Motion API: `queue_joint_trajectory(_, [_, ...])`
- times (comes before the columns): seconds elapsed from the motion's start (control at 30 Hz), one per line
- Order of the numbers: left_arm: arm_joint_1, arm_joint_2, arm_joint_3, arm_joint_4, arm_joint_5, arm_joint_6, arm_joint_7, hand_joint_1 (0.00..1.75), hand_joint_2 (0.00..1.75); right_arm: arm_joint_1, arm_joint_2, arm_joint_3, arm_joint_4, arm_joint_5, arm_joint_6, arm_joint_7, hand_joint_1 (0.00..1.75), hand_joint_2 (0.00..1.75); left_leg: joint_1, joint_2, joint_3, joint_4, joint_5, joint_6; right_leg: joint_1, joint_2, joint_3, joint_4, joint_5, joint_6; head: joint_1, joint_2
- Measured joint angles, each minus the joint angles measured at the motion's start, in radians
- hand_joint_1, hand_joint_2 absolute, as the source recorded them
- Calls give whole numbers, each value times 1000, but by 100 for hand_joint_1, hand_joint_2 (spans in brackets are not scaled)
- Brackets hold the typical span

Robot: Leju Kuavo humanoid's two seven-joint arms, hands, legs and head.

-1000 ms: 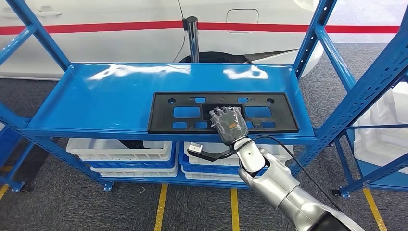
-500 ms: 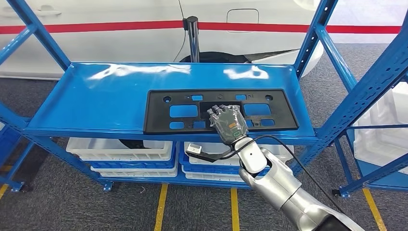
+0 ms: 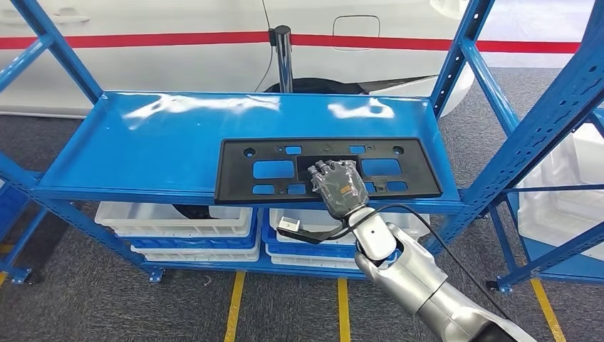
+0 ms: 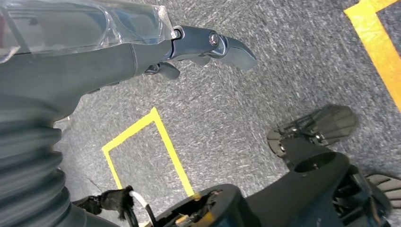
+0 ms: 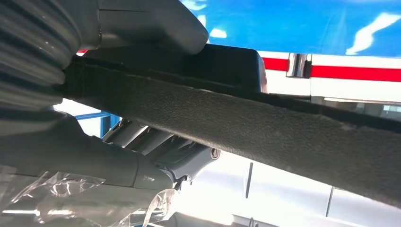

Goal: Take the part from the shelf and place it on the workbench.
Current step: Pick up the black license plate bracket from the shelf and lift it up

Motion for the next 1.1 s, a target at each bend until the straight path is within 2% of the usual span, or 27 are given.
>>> queue_joint_trajectory(0.03, [-1,0,0,0,0,1,0,0,175,-1,0,0,0,0,2,0,175,175,-1,0,-3,0,2,-8,2,2,9,-22,2,-5,0,0])
queue_joint_trajectory(0.1, [0,0,0,0,1,2,0,0,175,-3,-1,0,0,-1,6,0,175,175,0,-1,-9,-2,8,-21,4,4,4,-28,6,-22,0,0])
queue_joint_trajectory(0.13, [0,0,0,0,2,2,0,0,175,-4,-1,0,0,-1,8,0,175,175,1,-1,-15,6,-1,-26,3,4,2,-31,9,-32,0,0])
queue_joint_trajectory(0.17, [0,-1,0,0,2,3,0,0,175,-5,0,0,0,-2,10,0,175,175,2,0,-28,34,-24,-29,1,3,-3,-34,15,-41,-1,0])
queue_joint_trajectory(0.2, [-1,-1,1,0,2,3,0,0,175,-7,0,0,0,-2,10,1,175,175,3,0,-51,87,-63,-31,0,3,-7,-37,20,-50,-1,0])
queue_joint_trajectory(0.27, [-6,-2,3,0,3,5,-1,0,175,-9,1,0,0,-3,11,1,175,175,3,0,-111,245,-154,-35,4,0,-20,-37,29,-60,0,0])
queue_joint_trajectory(0.3, [-8,-2,5,0,3,6,-1,0,175,-9,1,0,0,-3,11,2,175,175,2,0,-132,310,-182,-36,5,-1,-26,-37,34,-62,0,0])
queue_joint_trajectory(0.33, [-10,-3,6,0,3,7,-1,0,175,-8,1,0,1,-4,11,2,175,175,2,0,-135,338,-189,-35,7,-2,-32,-37,40,-63,0,0])
queue_joint_trajectory(0.37, [-11,-4,8,0,3,8,-1,0,175,-8,1,0,1,-5,11,1,175,175,1,0,-118,324,-176,-33,8,-2,-37,-37,45,-63,0,0])
queue_joint_trajectory(0.4, [-9,-5,9,0,3,10,0,0,175,-8,2,0,1,-7,11,1,175,175,0,0,-82,268,-149,-29,8,-1,-42,-37,50,-61,0,0])
queue_joint_trajectory(0.47, [-7,-6,12,0,2,14,1,0,175,-10,2,0,1,-10,10,2,175,175,-5,0,15,100,-89,-19,8,1,-48,-39,60,-54,0,0])
queue_joint_trajectory(0.5, [-6,-6,14,0,2,15,1,0,175,-12,2,0,1,-11,10,2,175,175,-9,0,49,36,-69,-15,8,1,-51,-42,68,-48,0,0])
queue_joint_trajectory(0.53, [-6,-7,15,0,1,16,1,0,175,-14,3,0,1,-11,10,1,175,175,-13,-1,65,-1,-58,-12,8,0,-53,-45,75,-42,0,0])
queue_joint_trajectory(0.6, [-2,-8,16,0,-3,16,1,0,175,-16,5,0,1,-12,10,1,175,175,-18,-2,59,-11,-47,-9,8,0,-58,-51,92,-30,0,0])
queue_joint_trajectory(0.63, [0,-10,16,0,-5,16,1,0,175,-15,5,0,1,-12,10,1,175,175,-17,-1,53,-10,-40,-5,7,-1,-63,-49,88,-25,-1,0])
queue_joint_trajectory(0.67, [1,-10,16,0,-8,16,1,0,175,-15,5,0,1,-12,10,1,175,175,-15,0,46,-11,-33,2,7,-1,-74,-29,67,-19,-1,0])
queue_joint_trajectory(0.7, [2,-11,16,0,-10,15,1,0,175,-14,5,0,1,-12,10,1,175,175,-14,1,39,-12,-24,10,8,-2,-93,17,27,-14,0,0])
queue_joint_trajectory(0.77, [2,-13,17,0,-10,16,1,0,175,-12,5,1,1,-12,11,1,175,175,-16,3,21,-12,-10,23,9,-3,-148,174,-78,-9,0,0])
queue_joint_trajectory(0.8, [3,-13,17,0,-9,16,1,0,175,-10,4,1,1,-13,11,1,175,175,-19,3,12,-10,-4,26,9,-3,-171,253,-114,-9,0,0])
queue_joint_trajectory(0.83, [3,-13,17,0,-8,16,1,0,175,-8,4,1,1,-13,11,1,175,175,-21,3,3,-8,2,28,9,-3,-179,300,-128,-10,-1,0])
queue_joint_trajectory(0.87, [4,-13,17,0,-7,16,0,0,175,-6,4,1,1,-13,11,0,175,175,-23,3,-5,-6,6,28,10,-3,-168,307,-122,-13,-1,0])
queue_joint_trajectory(0.9, [5,-14,17,0,-4,16,-1,0,175,-5,4,1,1,-13,12,-1,175,175,-24,2,-12,-4,10,28,11,-3,-133,266,-100,-18,0,0])
queue_joint_trajectory(0.97, [7,-16,19,0,3,15,-5,0,175,-7,8,2,1,-15,12,-3,175,175,-28,2,-22,0,16,25,19,-2,-28,112,-49,-34,0,0])
queue_joint_trajectory(1.0, [8,-17,20,0,7,14,-7,0,175,-10,12,2,1,-17,12,-4,175,175,-29,2,-26,2,20,22,23,-1,17,39,-33,-42,0,0])
queue_joint_trajectory(1.03, [10,-18,21,0,10,12,-10,0,175,-13,17,2,1,-19,11,-5,175,175,-29,2,-31,3,24,17,26,-1,43,-7,-26,-48,0,0])
queue_joint_trajectory(1.1, [14,-18,23,0,11,7,-17,0,175,-16,28,2,2,-22,12,-6,175,175,-29,2,-40,5,35,5,28,-2,50,-35,-19,-56,-1,0])
